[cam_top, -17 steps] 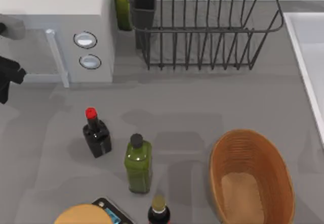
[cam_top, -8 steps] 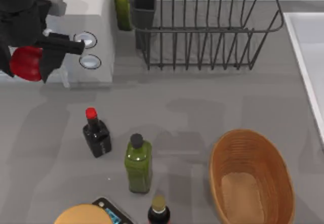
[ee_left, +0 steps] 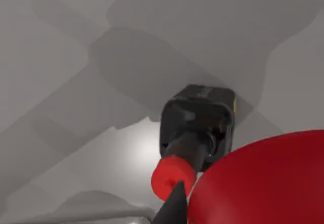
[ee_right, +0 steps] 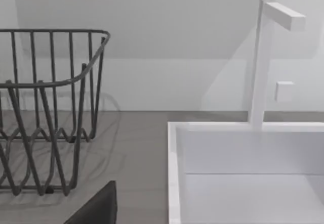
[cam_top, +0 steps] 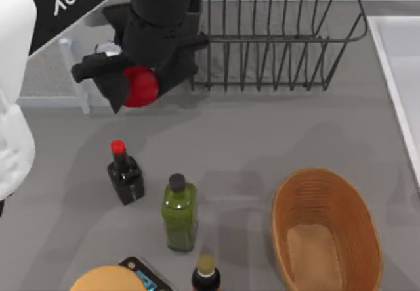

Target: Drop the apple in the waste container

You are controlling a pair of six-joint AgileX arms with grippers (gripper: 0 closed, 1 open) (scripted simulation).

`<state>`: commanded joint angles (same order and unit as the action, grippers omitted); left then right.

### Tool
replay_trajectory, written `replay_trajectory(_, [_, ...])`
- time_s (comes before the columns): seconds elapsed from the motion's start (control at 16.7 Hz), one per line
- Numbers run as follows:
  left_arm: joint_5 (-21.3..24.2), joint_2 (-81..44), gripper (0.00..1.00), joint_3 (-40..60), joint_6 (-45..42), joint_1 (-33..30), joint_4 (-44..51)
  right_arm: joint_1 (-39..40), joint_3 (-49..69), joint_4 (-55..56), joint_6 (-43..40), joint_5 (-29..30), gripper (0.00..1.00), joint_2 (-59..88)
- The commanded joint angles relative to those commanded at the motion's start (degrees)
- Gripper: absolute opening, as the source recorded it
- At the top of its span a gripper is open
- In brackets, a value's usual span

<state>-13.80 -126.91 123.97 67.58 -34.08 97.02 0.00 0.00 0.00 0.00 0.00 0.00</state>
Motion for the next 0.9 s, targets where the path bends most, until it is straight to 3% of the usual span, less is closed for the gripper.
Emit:
replay_trajectory(0.24, [-0.3,-6.3,0.00,11.8,30.1,-10.6,1.9,0.0,0.0,0.0,0.0,0.0,1.00,0.0])
replay_trajectory(0.54, [2.4,-12.0,0.00,21.3,62.4,-23.7,3.2,0.0,0.0,0.0,0.0,0.0,1.00,0.0])
replay_trajectory(0.72, [5.0,-13.9,0.00,24.7,75.9,-29.7,3.7,0.0,0.0,0.0,0.0,0.0,1.00,0.0])
replay_trajectory(0.9, [7.2,-14.7,0.00,27.2,83.8,-33.1,4.0,0.0,0.0,0.0,0.0,0.0,1.00,0.0])
